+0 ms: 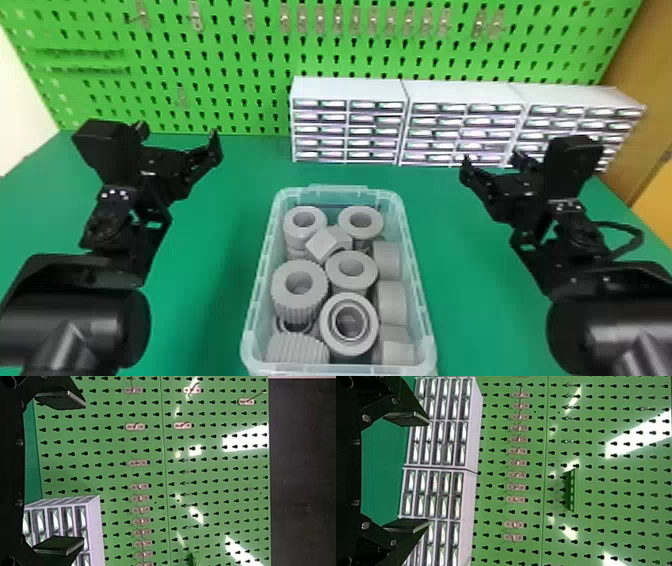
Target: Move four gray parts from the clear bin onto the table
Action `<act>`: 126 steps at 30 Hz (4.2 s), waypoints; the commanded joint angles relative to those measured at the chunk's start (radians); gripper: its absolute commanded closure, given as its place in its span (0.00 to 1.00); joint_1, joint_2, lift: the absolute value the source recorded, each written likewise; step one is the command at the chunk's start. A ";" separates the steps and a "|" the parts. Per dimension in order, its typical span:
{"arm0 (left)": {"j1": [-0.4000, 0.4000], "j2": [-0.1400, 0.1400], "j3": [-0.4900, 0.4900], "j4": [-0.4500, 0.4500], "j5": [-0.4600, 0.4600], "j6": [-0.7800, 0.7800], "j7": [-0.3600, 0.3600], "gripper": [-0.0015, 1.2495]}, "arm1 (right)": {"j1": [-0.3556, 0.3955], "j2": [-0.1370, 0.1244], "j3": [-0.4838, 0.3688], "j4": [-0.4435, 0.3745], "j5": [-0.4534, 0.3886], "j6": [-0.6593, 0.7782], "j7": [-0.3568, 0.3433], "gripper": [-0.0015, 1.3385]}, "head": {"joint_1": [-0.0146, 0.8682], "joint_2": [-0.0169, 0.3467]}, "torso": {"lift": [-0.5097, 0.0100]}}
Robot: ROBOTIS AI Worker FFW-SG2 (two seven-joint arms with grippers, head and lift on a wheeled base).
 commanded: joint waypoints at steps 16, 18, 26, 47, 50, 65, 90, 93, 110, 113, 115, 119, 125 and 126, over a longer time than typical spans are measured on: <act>-0.001 0.000 -0.003 0.000 -0.001 0.000 0.000 0.07 | 0.002 0.000 -0.002 0.000 -0.002 0.000 0.000 0.28 | 0.79 0.12 | 0.89; -0.001 0.000 -0.003 0.000 -0.001 0.000 0.000 0.07 | 0.002 0.000 -0.002 0.000 -0.003 0.000 0.000 0.28 | 0.79 0.12 | 0.89; -0.001 0.000 -0.001 0.000 -0.001 0.000 0.000 0.07 | 0.003 0.000 -0.003 0.000 -0.003 0.000 0.000 0.28 | 0.79 0.12 | 0.89; 0.001 0.000 -0.001 0.000 -0.006 0.000 0.000 0.07 | 0.037 -0.032 0.043 -0.261 -0.091 0.443 -0.002 0.28 | 0.79 0.12 | 0.89; 0.001 0.000 0.000 0.000 -0.006 0.000 0.000 0.07 | 0.038 -0.054 0.084 -0.285 -0.091 0.486 -0.003 0.28 | 0.79 0.12 | 0.89; -0.002 0.000 0.005 0.000 -0.009 0.000 0.000 0.07 | -0.043 -0.133 0.256 -0.301 -0.235 0.736 -0.049 0.28 | 0.79 0.12 | 0.89; -0.014 -0.002 -0.001 0.000 -0.013 0.003 0.001 0.07 | -0.316 -0.143 0.451 -0.272 -0.301 1.129 -0.023 0.28 | 0.79 0.12 | 0.89; -0.018 -0.003 -0.001 0.000 -0.015 0.003 0.001 0.07 | -0.342 -0.138 0.466 -0.249 -0.301 1.155 0.009 0.28 | 0.79 0.12 | 0.89; -0.030 -0.005 -0.006 0.000 -0.023 0.008 0.006 0.07 | -0.462 -0.146 0.601 -0.144 -0.291 1.218 0.135 0.28 | 0.79 0.12 | 0.89; -0.028 -0.005 -0.007 0.000 -0.023 0.008 0.006 0.07 | -0.466 -0.144 0.609 -0.137 -0.262 1.218 0.176 0.28 | 0.79 0.12 | 0.89; -0.027 -0.005 -0.006 0.000 -0.023 0.008 0.006 0.07 | -0.469 -0.141 0.620 -0.132 -0.216 1.218 0.227 0.28 | 0.79 0.12 | 0.89; -0.027 -0.005 -0.006 0.000 -0.023 0.008 0.006 0.07 | -0.477 -0.136 0.637 -0.130 -0.124 1.218 0.308 0.28 | 0.79 0.12 | 0.89; -0.031 -0.006 -0.007 0.002 -0.023 0.008 0.008 0.07 | -0.479 -0.135 0.647 -0.123 -0.080 1.216 0.354 0.28 | 0.79 0.12 | 0.89; -0.031 -0.006 -0.007 0.002 -0.023 0.008 0.008 0.07 | -0.479 -0.135 0.649 -0.121 -0.077 1.216 0.357 0.28 | 0.79 0.12 | 0.89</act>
